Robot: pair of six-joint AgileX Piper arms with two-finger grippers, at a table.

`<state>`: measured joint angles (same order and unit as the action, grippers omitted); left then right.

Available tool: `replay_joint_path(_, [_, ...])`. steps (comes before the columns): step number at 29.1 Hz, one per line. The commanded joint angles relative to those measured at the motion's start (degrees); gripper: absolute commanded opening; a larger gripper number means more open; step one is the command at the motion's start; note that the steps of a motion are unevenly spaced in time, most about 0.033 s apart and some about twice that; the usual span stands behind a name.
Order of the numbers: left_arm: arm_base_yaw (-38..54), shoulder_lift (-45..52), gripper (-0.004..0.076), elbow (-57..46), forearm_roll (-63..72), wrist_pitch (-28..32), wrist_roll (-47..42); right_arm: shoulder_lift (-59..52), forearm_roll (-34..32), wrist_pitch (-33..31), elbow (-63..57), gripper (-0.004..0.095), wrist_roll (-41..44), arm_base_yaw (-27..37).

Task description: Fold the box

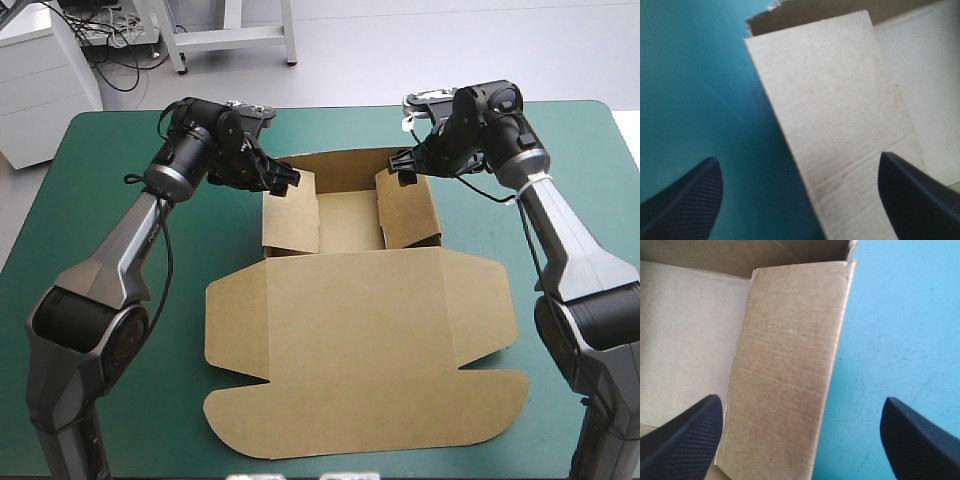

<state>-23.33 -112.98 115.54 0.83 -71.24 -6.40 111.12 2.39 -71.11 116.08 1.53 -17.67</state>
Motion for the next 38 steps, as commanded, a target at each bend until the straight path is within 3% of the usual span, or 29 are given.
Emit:
replay_joint_path(1, [-0.22,6.71,0.0603,1.89,-4.08,-3.12,0.01,-5.93,-1.06,-0.39,1.44,0.0788,-0.20,-0.11])
replay_joint_path(3, [-0.22,9.16,0.0584,1.46,-6.35,-3.22,2.31,-7.32,-0.09,-0.39,1.44,0.0786,-0.20,-0.11])
replay_joint_path(6, [-0.22,12.66,0.0479,0.21,-6.33,-3.22,3.98,-8.07,0.48,-0.39,1.44,0.0786,-0.44,-0.11])
replay_joint_path(13, [-0.33,23.70,-0.0029,-13.08,-2.10,-3.22,13.05,-7.86,0.70,-0.39,1.44,0.0782,-0.58,-0.11])
replay_joint_path(20, [-0.33,35.05,-0.0032,-36.26,-3.42,-1.63,15.99,-4.86,0.80,-0.39,1.44,0.0761,-0.58,-0.11])
replay_joint_path(26, [-0.33,45.51,-0.0032,-56.03,-1.97,8.68,14.73,-1.69,0.62,-0.39,1.44,0.0757,-0.58,-0.11])
replay_joint_path(29, [-0.33,50.87,-0.0032,-64.31,-1.35,10.99,13.72,0.21,0.62,-0.39,1.44,0.0744,-0.58,-0.11])
replay_joint_path(36, [-0.33,61.61,-0.0032,-74.41,-1.35,12.55,12.22,3.96,0.62,-0.39,1.44,0.0728,-0.58,-0.11])
replay_joint_path(38, [-0.33,64.56,-0.0032,-75.24,-1.35,12.66,12.22,4.77,0.62,-0.39,1.44,0.0683,-0.58,-0.11])
